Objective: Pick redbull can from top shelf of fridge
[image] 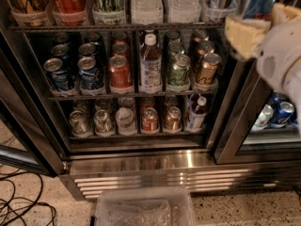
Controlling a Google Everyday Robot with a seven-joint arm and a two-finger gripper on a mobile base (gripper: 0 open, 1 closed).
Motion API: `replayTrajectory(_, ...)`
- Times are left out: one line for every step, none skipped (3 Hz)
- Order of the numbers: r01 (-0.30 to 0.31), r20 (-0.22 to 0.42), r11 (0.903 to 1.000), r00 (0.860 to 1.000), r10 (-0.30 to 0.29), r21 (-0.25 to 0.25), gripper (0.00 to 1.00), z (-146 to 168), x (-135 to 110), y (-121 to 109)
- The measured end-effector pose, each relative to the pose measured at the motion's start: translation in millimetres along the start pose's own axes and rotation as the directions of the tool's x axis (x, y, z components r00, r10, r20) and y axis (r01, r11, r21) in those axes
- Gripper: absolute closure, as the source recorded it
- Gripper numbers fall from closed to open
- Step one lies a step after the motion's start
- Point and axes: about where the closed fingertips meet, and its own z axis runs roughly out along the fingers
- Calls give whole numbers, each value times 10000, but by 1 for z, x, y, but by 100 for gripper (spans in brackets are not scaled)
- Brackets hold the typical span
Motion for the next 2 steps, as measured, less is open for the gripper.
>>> replayTrajectory(-1384,-999,9823,9870,1262,-1259,100,-16,31,51)
replayTrajectory(-2016,-1133,9682,9760,1860,-1478,100,-27,32,44)
